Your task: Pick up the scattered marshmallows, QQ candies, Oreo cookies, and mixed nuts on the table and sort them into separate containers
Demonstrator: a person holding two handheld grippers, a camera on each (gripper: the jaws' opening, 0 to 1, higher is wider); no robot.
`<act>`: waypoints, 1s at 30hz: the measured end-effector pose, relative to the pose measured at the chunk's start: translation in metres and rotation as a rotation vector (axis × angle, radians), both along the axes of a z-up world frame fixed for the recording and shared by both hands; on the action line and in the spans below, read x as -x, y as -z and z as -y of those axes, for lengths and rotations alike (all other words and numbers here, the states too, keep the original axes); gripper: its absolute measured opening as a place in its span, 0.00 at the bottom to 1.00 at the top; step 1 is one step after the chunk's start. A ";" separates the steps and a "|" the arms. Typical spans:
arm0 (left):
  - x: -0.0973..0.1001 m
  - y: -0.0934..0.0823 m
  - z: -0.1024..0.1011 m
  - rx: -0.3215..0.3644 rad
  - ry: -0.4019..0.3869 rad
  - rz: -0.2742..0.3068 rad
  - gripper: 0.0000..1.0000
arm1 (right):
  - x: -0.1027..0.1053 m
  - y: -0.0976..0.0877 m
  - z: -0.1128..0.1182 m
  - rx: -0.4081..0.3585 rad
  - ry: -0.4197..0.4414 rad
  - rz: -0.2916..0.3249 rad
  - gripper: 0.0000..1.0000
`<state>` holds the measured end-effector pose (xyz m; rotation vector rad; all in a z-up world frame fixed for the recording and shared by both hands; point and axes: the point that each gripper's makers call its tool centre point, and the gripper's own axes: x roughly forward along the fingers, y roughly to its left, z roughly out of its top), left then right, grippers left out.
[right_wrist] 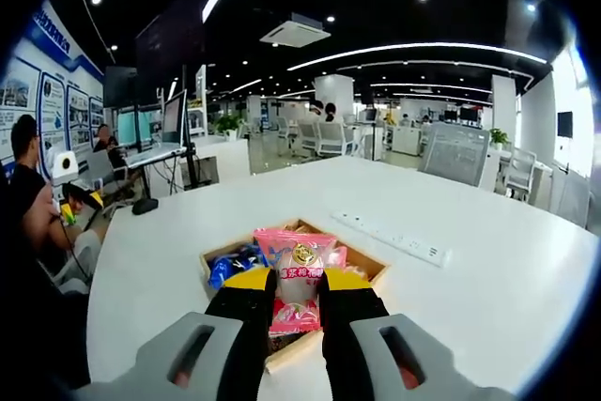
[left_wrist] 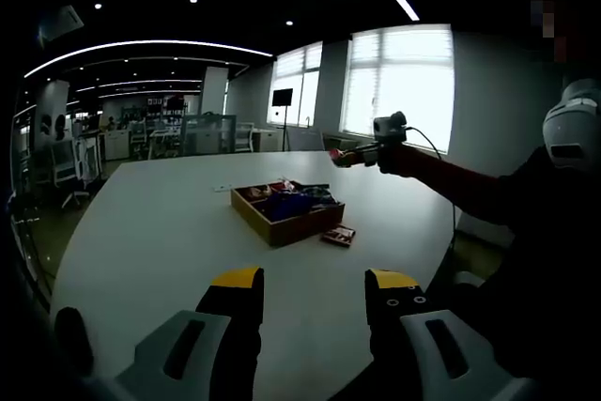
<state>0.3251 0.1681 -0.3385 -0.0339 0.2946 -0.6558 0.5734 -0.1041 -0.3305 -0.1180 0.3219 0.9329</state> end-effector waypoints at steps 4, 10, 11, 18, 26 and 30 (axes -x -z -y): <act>0.000 0.000 0.000 -0.001 0.003 -0.002 0.48 | -0.008 0.000 -0.002 -0.002 0.011 -0.007 0.15; -0.001 0.000 -0.001 -0.002 -0.001 -0.003 0.48 | -0.022 0.000 -0.004 -0.007 0.027 -0.019 0.15; -0.001 0.000 -0.002 -0.002 -0.002 -0.003 0.48 | -0.023 0.000 -0.004 -0.010 0.030 -0.022 0.15; -0.002 -0.001 -0.003 -0.003 -0.006 -0.004 0.48 | -0.037 0.004 -0.005 -0.008 0.048 -0.042 0.15; -0.003 0.000 -0.002 0.000 -0.005 -0.005 0.48 | -0.053 0.012 -0.009 -0.020 0.062 -0.076 0.15; -0.002 0.001 -0.003 0.000 -0.007 -0.008 0.48 | -0.060 0.019 -0.011 -0.021 0.074 -0.093 0.15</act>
